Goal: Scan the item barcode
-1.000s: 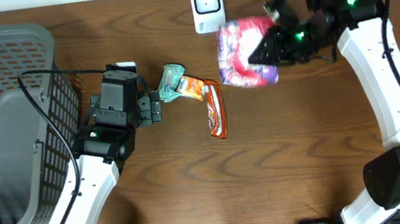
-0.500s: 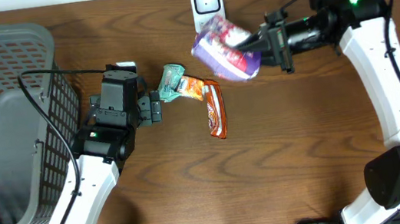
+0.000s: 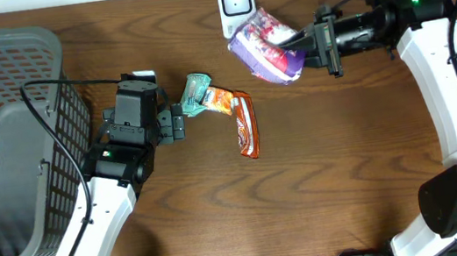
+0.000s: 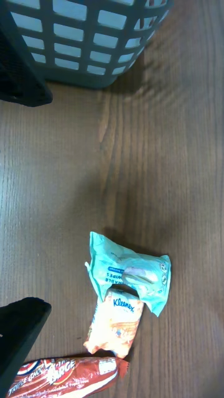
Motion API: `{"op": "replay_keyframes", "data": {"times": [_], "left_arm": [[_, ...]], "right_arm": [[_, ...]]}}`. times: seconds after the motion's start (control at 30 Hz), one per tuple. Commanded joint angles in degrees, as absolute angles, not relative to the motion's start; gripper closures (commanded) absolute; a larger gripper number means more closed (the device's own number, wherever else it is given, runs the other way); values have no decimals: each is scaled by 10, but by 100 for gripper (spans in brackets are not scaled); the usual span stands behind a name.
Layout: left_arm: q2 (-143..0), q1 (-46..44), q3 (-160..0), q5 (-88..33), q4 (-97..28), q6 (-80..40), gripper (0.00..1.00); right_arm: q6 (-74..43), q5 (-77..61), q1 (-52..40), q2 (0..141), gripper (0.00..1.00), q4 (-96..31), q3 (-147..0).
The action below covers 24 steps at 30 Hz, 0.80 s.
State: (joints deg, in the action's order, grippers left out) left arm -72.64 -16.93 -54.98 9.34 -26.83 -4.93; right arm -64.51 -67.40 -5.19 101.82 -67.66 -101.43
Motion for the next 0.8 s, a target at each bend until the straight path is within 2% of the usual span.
{"op": "replay_keyframes", "data": {"times": [0.0,0.13,0.23,0.27,0.57,0.7,0.77], "left_arm": [[-727,-168,-551,95,-270,-55,2],[-727,-168,-551,95,-270,-55,2],[-727,-168,-551,95,-270,-55,2],[-727,-168,-551,95,-270,-55,2],[-727,-168,-551,95,-270,-55,2],[-727,-168,-551,95,-270,-55,2],[-727,-168,-551,95,-270,-55,2]], "right_arm": [[-608,-310,-70,1014,99,-680,-1019],[-599,78,-118,1014,99,-705,-1016],[-599,214,-158,1014,98,-702,-1003],[-599,227,-168,1014,95,-698,-996],[-632,210,-219,1014,97,-558,-838],[-619,143,-215,1014,99,-438,-758],[-576,97,-211,1014,99,-392,-739]]}}
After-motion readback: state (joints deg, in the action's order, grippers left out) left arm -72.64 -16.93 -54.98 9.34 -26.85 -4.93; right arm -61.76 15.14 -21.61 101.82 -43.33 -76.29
